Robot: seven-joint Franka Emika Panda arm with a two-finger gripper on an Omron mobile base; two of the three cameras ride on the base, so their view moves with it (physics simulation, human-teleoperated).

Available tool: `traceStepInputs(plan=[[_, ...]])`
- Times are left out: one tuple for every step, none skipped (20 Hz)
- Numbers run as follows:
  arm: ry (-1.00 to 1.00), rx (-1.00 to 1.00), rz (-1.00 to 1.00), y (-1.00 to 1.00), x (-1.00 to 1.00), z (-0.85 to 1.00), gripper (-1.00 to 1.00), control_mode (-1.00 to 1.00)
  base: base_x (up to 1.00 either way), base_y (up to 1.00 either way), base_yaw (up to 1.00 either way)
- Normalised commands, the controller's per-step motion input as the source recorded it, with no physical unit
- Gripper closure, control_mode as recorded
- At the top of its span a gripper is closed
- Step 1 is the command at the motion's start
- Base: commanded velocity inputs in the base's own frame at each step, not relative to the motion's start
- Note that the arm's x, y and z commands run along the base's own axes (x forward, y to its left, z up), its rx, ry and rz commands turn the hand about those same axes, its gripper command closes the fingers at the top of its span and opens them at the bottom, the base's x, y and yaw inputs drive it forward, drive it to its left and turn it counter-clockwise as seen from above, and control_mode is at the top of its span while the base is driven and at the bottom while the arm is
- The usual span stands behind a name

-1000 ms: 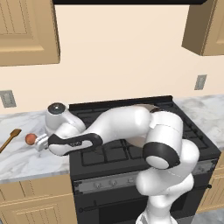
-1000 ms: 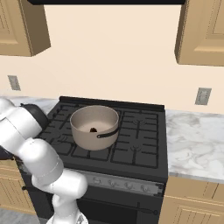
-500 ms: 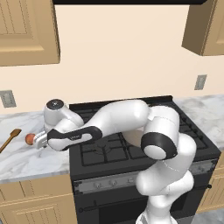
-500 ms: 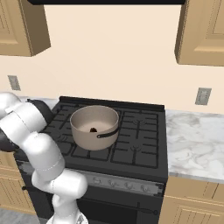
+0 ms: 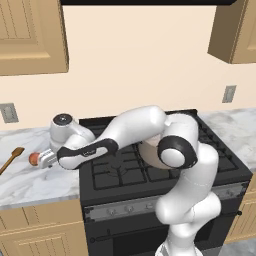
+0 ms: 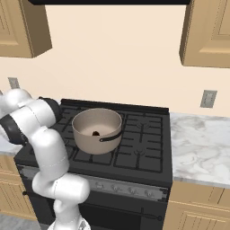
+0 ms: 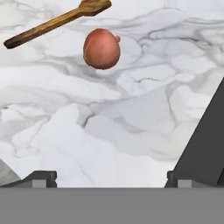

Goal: Put the sweet potato and onion in the pot. Retrieve the spatula and lightly stir the vegetables in the pot.

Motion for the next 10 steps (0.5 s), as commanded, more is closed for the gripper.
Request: traceStepInputs(plan=[[0.0,0.0,0.0,0.15,0.11,-0.02,-1.0,-1.0,0.0,0.0,0.0],[0.0,0.0,0.0,0.16,0.09,0.0,-1.0,-1.0,0.0,0.0,0.0],[0.0,0.0,0.0,0.17,0.06,0.0,-1.0,-1.0,0.0,0.0,0.0],[0.0,0.0,0.0,0.18,0.06,0.0,-1.0,-1.0,0.0,0.0,0.0],[0.0,0.0,0.0,0.16,0.05,0.0,-1.0,-1.0,0.0,0.0,0.0],[0.0,0.0,0.0,0.18,0.07,0.0,-1.0,-1.0,0.0,0.0,0.0],[0.0,0.0,0.0,0.14,0.1,0.0,-1.0,-1.0,0.0,0.0,0.0],[0.0,0.0,0.0,0.14,0.06,0.0,-1.0,-1.0,0.0,0.0,0.0],[0.0,0.01,0.0,0.13,0.07,0.0,-1.0,-1.0,0.0,0.0,0.0],[0.0,0.01,0.0,0.13,0.08,0.0,-1.0,-1.0,0.0,0.0,0.0]])
